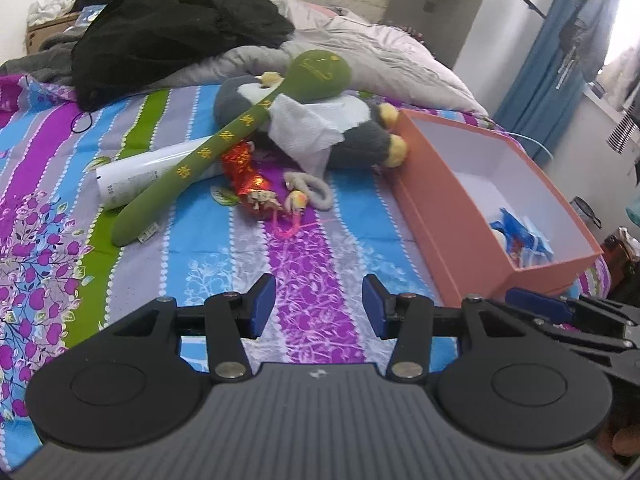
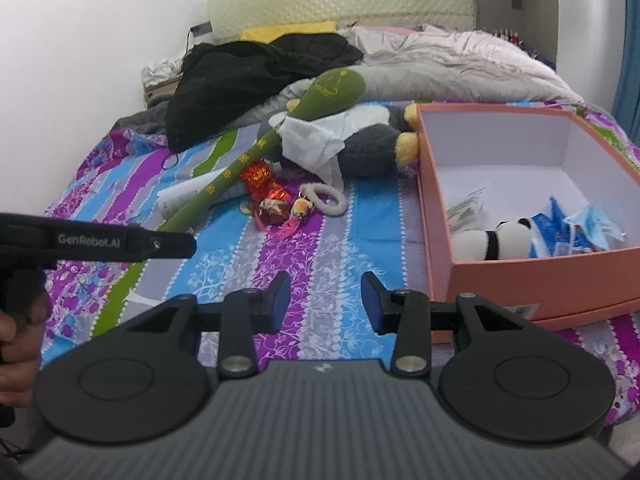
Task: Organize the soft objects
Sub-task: 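Withdraw both open tools from the box back toward the pile, then grasp the small yellow toy with the right tool while the left tool grasps the candy wrapper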
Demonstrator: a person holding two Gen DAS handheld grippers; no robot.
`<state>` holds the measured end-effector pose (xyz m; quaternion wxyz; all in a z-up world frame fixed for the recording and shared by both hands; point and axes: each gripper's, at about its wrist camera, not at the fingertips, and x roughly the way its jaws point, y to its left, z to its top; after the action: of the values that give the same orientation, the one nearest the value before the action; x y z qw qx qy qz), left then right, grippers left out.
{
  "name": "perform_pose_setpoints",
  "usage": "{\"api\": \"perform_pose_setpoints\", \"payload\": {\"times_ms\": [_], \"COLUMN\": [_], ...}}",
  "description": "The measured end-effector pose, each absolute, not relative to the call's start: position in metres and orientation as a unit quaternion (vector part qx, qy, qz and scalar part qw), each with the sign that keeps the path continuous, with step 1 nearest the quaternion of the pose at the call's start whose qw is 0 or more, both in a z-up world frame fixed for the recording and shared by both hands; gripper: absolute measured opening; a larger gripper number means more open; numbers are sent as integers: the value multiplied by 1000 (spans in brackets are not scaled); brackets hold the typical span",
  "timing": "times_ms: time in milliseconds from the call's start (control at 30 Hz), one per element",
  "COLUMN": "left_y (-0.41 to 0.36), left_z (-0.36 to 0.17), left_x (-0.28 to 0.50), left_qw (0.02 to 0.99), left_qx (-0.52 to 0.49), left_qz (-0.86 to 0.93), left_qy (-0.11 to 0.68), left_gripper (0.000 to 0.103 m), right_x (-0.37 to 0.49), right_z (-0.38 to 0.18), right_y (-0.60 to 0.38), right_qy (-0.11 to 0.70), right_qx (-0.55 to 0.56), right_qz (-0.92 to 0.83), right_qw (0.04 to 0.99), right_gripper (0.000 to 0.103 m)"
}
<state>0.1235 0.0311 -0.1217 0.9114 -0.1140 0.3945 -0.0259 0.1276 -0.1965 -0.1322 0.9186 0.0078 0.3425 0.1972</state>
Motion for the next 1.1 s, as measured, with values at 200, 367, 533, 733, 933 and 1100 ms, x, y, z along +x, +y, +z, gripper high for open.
{"api": "perform_pose_setpoints", "payload": {"times_ms": [200, 367, 533, 733, 933, 1100], "left_y": [48, 67, 90, 111, 126, 132], "left_z": [-143, -164, -185, -211, -237, -254], "left_x": [151, 181, 219, 259, 284, 293], "left_qw": [907, 905, 901, 891, 875, 863], "left_qx": [-130, -141, -165, -205, -246, -272], "left_qz": [-15, -1, 12, 14, 4, -15], "left_qy": [400, 402, 402, 404, 418, 425], "left_gripper": [54, 54, 54, 54, 54, 54], "right_x": [158, 186, 214, 256, 302, 330], "right_z": [-149, -170, -182, -190, -211, -233], "right_y": [-180, -167, -148, -129, -121, -116], "right_qy": [351, 366, 368, 366, 401, 431], "right_qx": [-8, -6, 5, 37, 104, 157], "right_qz": [204, 208, 220, 224, 219, 213], "right_qw": [914, 907, 903, 903, 883, 863], "right_gripper": [42, 42, 42, 42, 42, 43]}}
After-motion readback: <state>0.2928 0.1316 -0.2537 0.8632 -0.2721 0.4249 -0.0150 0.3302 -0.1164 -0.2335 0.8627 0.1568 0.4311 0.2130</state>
